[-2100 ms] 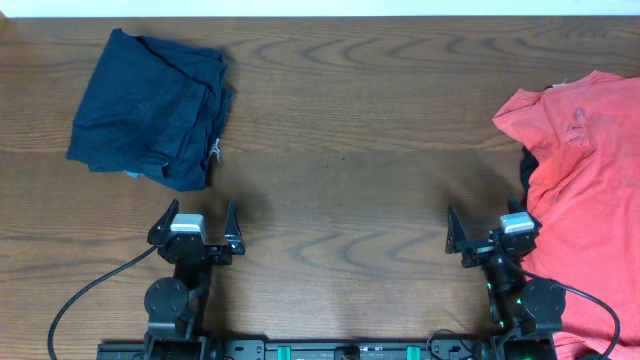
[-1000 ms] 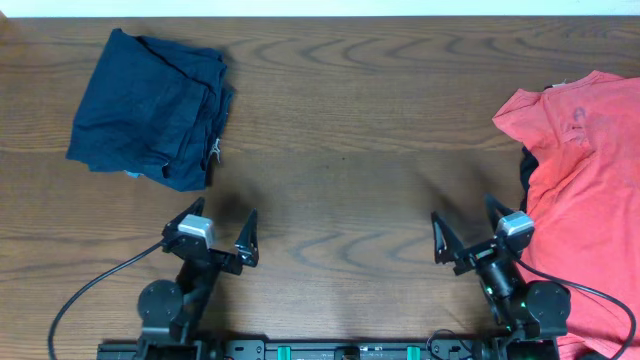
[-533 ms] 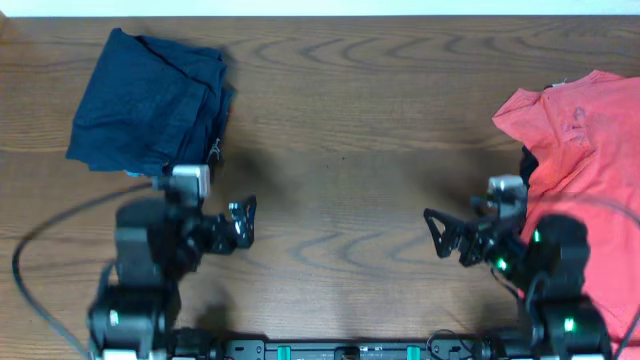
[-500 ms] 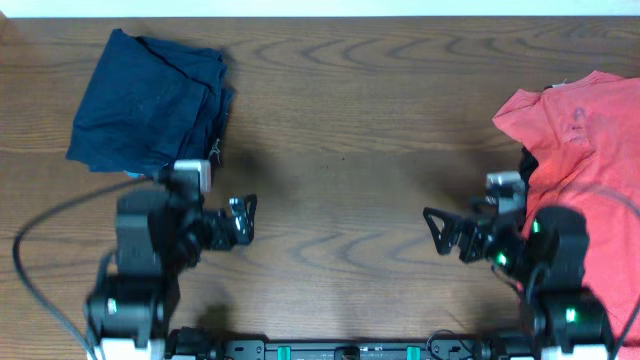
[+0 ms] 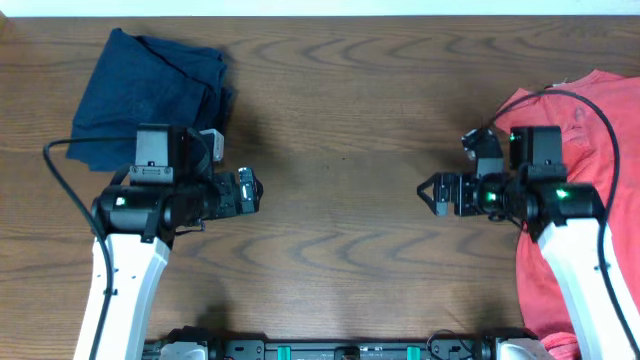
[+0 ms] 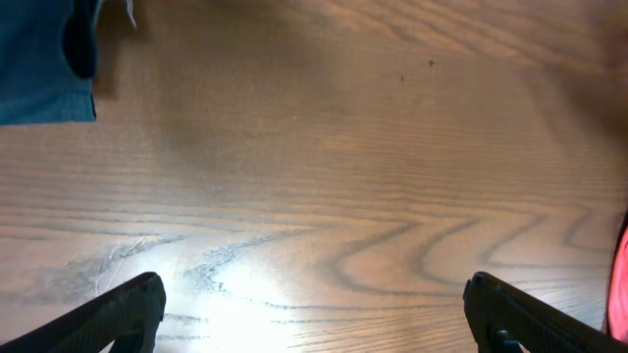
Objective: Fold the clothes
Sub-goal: 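Reach the right gripper to the coral t-shirt and grasp its edge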
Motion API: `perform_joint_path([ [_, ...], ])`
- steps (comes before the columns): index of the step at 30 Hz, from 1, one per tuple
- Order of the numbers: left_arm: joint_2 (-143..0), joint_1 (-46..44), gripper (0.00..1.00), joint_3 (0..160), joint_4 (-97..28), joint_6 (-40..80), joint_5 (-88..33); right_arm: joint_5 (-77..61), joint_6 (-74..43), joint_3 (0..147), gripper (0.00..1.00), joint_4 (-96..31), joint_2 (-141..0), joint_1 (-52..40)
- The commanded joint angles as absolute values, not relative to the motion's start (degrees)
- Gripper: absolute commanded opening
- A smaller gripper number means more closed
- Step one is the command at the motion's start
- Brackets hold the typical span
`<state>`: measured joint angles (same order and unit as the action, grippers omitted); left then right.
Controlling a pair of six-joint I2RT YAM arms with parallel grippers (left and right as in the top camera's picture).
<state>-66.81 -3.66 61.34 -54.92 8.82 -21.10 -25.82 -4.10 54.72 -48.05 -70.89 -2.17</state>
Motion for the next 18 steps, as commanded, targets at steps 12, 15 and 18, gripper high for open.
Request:
perform_joint_path([
  [12,-67.3,-3.8,0.98,62.5,-53.5,8.9,-22.1,-7.4,-16.1,70.3,0.87,-25.5,-95.5,14.9],
  [15,-67.3,-3.8,0.98,62.5,-53.5,8.9,-22.1,-7.3,-16.2,70.6,0.82,-21.6,-99.6,17.9],
  [18,-67.3,-3.8,0.98,62.5,-53.2,8.9,-22.1,-7.8,-17.1,70.6,0.79,-19.1,-103.9,21.5],
])
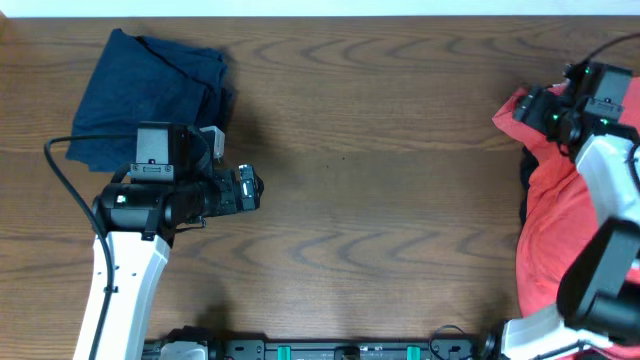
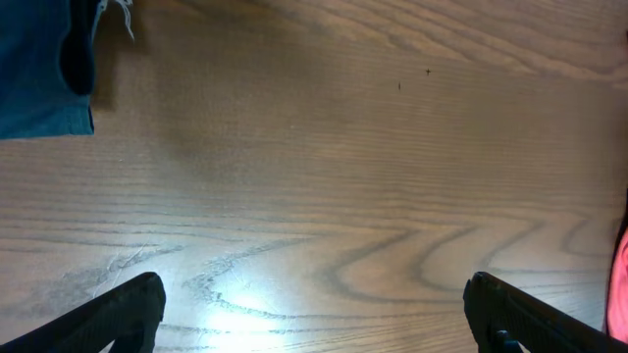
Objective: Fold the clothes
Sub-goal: 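Reach the right gripper to the coral t-shirt and grasp its edge, then drag the coral t-shirt leftward with the right gripper toward the left gripper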
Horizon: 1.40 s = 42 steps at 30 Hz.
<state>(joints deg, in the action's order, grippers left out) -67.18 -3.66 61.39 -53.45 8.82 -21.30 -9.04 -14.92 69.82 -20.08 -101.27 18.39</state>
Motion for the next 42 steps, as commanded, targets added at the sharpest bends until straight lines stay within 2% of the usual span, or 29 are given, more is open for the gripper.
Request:
perform_joint_path([
  [1,-67.3,-3.8,0.98,62.5,-52.9,8.9,-22.0,-8.4,-17.2,70.6,0.77,-18.5,-105.6,22.7],
  [7,-67.3,-3.8,0.98,62.5,-51.7,8.9,-22.1,-9.3,-17.1,70.6,0.64,-18.6,-110.8,26.6],
  [9,-67.3,-3.8,0.98,62.5,-51.7,8.9,-22.1,-9.3,-17.1,70.6,0.55,-18.7,-111.4,27.2],
  [11,-67.4,-3.8,0.98,62.5,-51.7,8.9,-22.0,-9.3,-17.1,70.6,0.4,-18.9,-111.6,27.9],
  [13,-67.4,-3.8,0.98,62.5,-51.7,8.9,-22.0,-9.4,-17.1,70.6,0.33,-19.4,-111.5,28.5],
  [16,-67.4,-3.8,0.98,62.5,-51.7,8.9,-22.0,-9.2,-17.1,70.5,0.14,-20.6,-111.7,28.9],
  [19,-67.4,-3.8,0.98,62.5,-51.7,8.9,-22.0,-9.8,-17.2,70.6,0.02,-20.5,-111.5,28.9],
  [30,-67.4,-3.8,0.98,62.5,-51.7,8.9,-22.1,-11.3,-17.1,76.7,0.01,-23.5,-102.6,33.3],
  [35,-67.4,-3.8,0.98,62.5,-51.7,8.9,-22.1,-11.7,-16.3,76.8,0.06,-26.2,-99.9,34.2],
  [37,-67.4,-3.8,0.98,62.5,-51.7,8.9,-22.1,-12.3,-15.4,76.8,0.01,-27.5,-100.1,34.2],
  [42,-67.4,-3.8,0.98,62.5,-51.7,8.9,-22.1,-12.5,-15.4,76.8,0.01,-29.6,-100.1,34.1],
])
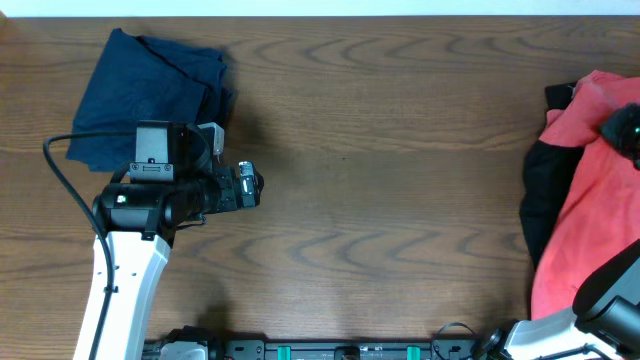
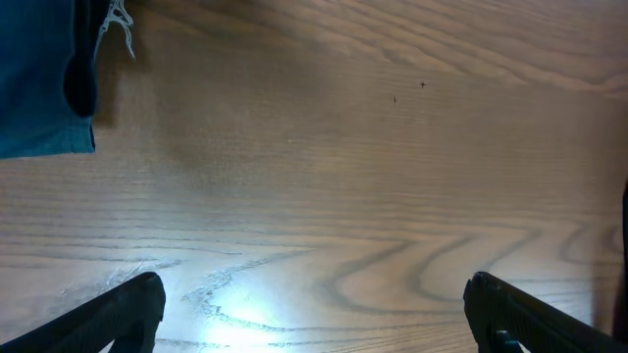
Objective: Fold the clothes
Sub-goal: 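Drag the coral t-shirt leftward with the right gripper toward the left gripper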
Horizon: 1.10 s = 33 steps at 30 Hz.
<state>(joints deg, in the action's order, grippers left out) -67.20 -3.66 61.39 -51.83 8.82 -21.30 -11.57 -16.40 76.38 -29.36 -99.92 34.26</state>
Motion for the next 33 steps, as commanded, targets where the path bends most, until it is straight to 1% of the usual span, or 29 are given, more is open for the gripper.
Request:
perform_joint_path([
  [1,-67.4,-3.8,0.98,62.5,-51.6,8.9,-22.1,-12.9,-15.4,76.8,0.01,-29.6,-100.1,34.1],
  [3,-67.4,-3.8,0.98,62.5,-51.2,8.9,-22.1,-15.6,-15.3,76.9,0.01,-29.6,-99.9,34.1],
  [8,-66.9,-3.8,0.98,63.0,-50.5,9.0,-22.1,-36.6,-15.8,81.6,0.01,-29.6,-96.5,33.4],
  [11,-66.0,-3.5,0.99,65.3,-50.9,9.6,-22.0,-43.6,-18.6,86.9,0.01,-29.7,-93.0,30.1],
  [15,-64.2,-1.5,0.99,70.6,-51.6,9.8,-21.8,-44.3,-18.7,92.8,0.01,-32.0,-88.3,20.4],
  [18,-62.7,0.7,0.99,75.1,-52.7,9.7,-21.8,-42.1,-18.7,94.3,0.01,-32.9,-86.4,9.0],
  [21,-61.2,2.9,0.98,78.1,-53.8,9.7,-20.0,-36.1,-18.7,94.3,0.02,-36.2,-86.5,-4.6],
  [23,-60.0,4.3,0.98,79.8,-55.0,9.4,-17.6,-31.9,-18.6,94.3,0.11,-39.6,-87.6,-14.7],
  [24,-59.4,4.8,0.98,80.3,-55.5,9.0,-16.8,-30.3,-18.3,94.3,0.21,-40.6,-88.4,-18.9],
  [25,-58.7,5.4,0.98,80.8,-55.7,8.4,-16.2,-28.9,-17.5,94.3,0.42,-41.2,-89.1,-22.8],
  [26,-58.1,5.8,0.98,81.1,-55.9,8.1,-15.8,-27.1,-16.8,94.3,0.55,-41.4,-89.8,-26.5],
  [27,-57.6,6.1,0.98,81.2,-55.9,7.6,-15.8,-25.0,-16.9,94.3,0.64,-41.4,-90.2,-28.9],
  [29,-56.5,6.2,0.98,81.2,-55.9,6.7,-15.8,-20.0,-16.9,94.3,0.76,-41.0,-90.4,-31.8],
  [30,-56.2,6.2,0.98,81.2,-56.0,6.7,-15.8,-18.4,-16.9,94.3,0.8,-41.0,-90.3,-32.0],
  [33,-55.9,6.2,0.98,81.2,-56.3,6.7,-15.8,-17.8,-16.9,94.5,0.84,-41.8,-89.4,-30.1],
])
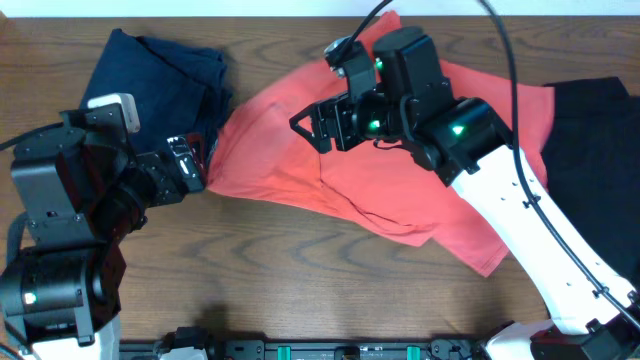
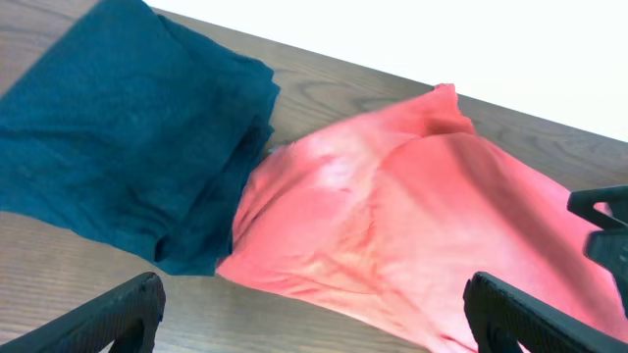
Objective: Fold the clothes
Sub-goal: 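Drag the coral t-shirt leftward with the right gripper toward the left gripper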
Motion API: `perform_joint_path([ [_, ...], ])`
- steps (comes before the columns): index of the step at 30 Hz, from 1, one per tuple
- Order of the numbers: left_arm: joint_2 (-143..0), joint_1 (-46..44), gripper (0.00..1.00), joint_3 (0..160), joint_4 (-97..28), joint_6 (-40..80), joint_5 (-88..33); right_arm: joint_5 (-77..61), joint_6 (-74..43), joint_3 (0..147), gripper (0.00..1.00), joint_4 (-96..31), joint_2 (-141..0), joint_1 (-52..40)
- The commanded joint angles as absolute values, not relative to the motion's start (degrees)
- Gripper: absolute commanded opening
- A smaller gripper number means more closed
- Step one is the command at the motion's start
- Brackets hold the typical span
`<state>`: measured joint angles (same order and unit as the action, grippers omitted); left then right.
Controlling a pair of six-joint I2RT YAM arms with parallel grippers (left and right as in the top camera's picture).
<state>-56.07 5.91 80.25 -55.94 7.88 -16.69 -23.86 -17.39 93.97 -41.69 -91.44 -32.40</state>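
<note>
A coral-red shirt (image 1: 400, 170) lies spread and rumpled across the middle of the table; it also fills the left wrist view (image 2: 392, 216). Its left edge touches a folded navy garment (image 1: 150, 80) at the back left, the navy garment (image 2: 128, 147) lying left of the shirt. My right gripper (image 1: 308, 125) hangs over the shirt's left part, jaws apart, nothing seen between them. My left gripper (image 1: 192, 165) sits at the shirt's left edge beside the navy cloth. In its own view the left gripper (image 2: 314, 328) is wide open over bare wood and the shirt's hem.
A black garment (image 1: 600, 170) lies at the far right, partly under the red shirt's edge. The table's back edge (image 1: 300, 14) runs close behind the clothes. Bare wood (image 1: 300, 270) shows along the front.
The red shirt has gone from a heap at the far right to lying spread over the table's middle. My right arm now reaches over it. My left arm has pulled back and tilted up.
Both grippers stood open over bare wood, the red shirt heaped at the right. Then my right gripper was at the heap's top. Later it was off to the right with a black garment uncovered. Now the shirt lies across the middle, reaching the navy cloth.
</note>
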Motion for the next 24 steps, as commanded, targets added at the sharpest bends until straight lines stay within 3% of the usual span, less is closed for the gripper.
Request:
perform_joint_path([
  [1,-56.1,6.2,0.98,81.2,-56.5,6.7,-15.8,-17.8,-16.9,94.5,0.84,-42.4,-89.1,-29.1],
  [13,-65.7,-1.3,0.98,81.2,-61.2,1.0,-19.0,-6.0,-18.9,93.0,0.82,-66.3,-89.3,-4.1],
  [20,-73.2,-7.8,0.98,81.2,-61.3,0.4,-18.8,-5.6,-19.8,88.1,0.59,-65.2,-94.7,13.9],
  [22,-74.8,-9.0,0.98,81.2,-61.3,0.4,-18.8,-6.0,-20.0,86.8,0.44,-62.4,-98.0,18.6],
  [24,-75.9,-9.9,0.98,81.2,-61.2,0.4,-18.8,-6.9,-20.2,86.1,0.4,-60.0,-101.6,21.9],
])
